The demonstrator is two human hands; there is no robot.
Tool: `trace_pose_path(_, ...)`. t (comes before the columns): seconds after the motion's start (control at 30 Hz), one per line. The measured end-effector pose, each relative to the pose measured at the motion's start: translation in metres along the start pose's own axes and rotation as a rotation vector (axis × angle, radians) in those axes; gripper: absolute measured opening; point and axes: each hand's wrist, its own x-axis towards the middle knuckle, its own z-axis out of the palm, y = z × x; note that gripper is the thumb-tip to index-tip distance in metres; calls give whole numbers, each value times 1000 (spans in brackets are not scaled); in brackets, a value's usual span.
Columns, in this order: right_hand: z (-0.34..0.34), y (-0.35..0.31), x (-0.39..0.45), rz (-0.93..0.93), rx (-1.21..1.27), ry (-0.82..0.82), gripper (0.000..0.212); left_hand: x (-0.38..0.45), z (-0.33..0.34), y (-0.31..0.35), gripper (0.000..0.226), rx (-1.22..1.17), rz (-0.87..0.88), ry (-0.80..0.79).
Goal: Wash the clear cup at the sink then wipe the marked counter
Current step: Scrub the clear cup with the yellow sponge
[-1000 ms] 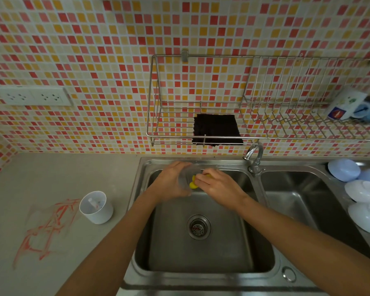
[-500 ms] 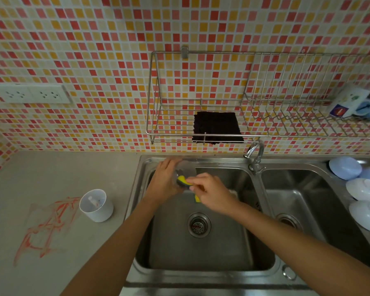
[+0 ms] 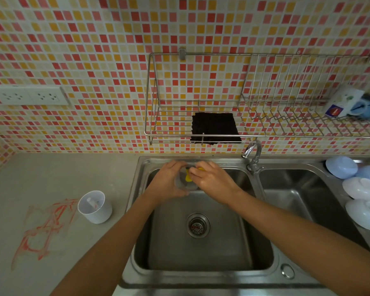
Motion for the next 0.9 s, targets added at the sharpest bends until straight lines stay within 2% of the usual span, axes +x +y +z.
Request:
trace_pose_path(0.03,3,-6,-2,65,66,-11,31,0,-1,-2,81,2,-3,2)
trace_pose_path(0.17,-1,-29,-5,467,678,-103,31,-3,1,-11,80,5,23,-11)
trace_pose_path(0.23,-4,-25,-5,507,761,-136,30,-6,0,-11,81,-16,22,-7)
trace_pose_path(0.3,-6,-14,-8,371,655,-192,31,-5,0,-10,83,-23,20,-12)
trace_pose_path(0.4,-6,6,-7,54,243,-149,31,-3,-1,-5,86,-33,9,-46)
trace_pose_path(0.47,-6,9,-7,-36,135,-146,30,-2,-3,-5,86,-57,-5,-65)
trace_pose_path(0.57,-1,6,-8,-65,54,-111,33,-1,-7,-4,88,-113,-55,-104)
trace_pose_path(0.7,6,4,-10,-9,19,33,30,-2,-7,1,89,-258,-116,-33)
trace_pose_path(0.8,7,-3,-9,3,-2,121,21,-7,7,6,95,-192,-134,119)
trace_pose_path(0.9,8,-11,-8,51,7,130,18,-9,19,6,91,-85,-206,270)
